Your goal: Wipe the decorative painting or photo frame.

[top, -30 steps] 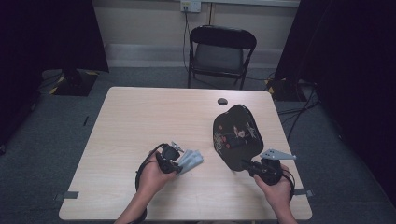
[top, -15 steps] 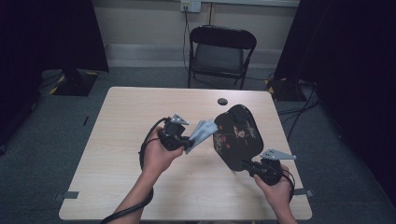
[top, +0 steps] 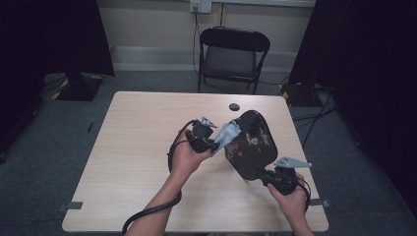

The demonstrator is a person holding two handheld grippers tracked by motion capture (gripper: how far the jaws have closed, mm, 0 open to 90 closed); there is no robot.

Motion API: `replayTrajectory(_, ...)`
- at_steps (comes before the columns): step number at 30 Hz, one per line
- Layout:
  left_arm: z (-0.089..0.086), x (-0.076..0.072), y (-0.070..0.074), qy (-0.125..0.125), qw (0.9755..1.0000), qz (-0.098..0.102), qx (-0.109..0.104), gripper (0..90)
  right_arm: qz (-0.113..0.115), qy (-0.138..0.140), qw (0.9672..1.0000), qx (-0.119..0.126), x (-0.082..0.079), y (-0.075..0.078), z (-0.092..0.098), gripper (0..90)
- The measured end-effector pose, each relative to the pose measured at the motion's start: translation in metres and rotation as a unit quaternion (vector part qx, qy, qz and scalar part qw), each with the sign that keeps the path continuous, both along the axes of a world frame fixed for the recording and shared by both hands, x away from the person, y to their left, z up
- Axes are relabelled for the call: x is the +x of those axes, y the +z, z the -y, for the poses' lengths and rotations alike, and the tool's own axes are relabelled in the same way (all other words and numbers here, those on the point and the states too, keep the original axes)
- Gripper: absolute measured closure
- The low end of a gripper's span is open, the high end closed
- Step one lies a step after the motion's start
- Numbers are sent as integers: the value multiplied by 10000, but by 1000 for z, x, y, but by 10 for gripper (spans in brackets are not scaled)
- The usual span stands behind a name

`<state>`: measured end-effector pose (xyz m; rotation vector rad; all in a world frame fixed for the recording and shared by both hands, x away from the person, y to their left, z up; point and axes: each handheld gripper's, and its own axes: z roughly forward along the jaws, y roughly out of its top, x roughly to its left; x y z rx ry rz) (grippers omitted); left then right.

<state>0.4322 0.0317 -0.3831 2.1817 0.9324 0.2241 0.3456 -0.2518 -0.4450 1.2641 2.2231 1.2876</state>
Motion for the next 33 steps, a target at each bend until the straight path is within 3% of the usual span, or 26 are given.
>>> replayTrajectory(17,8,-4,-56,-101,9987,-468,176,789,7,2,10000,-10,0,0,0,790)
replayTrajectory(26,10,-14,-86,-147,9960,-739,484,791,-42,20,10000,6,0,1,1,791)
replayTrajectory(30,7,-20,-85,-156,9960,-754,464,791,-50,33,10000,-2,0,1,1,791)
replayTrajectory(33,0,-22,-76,-82,9966,-727,367,792,-43,34,10000,-9,0,1,1,791)
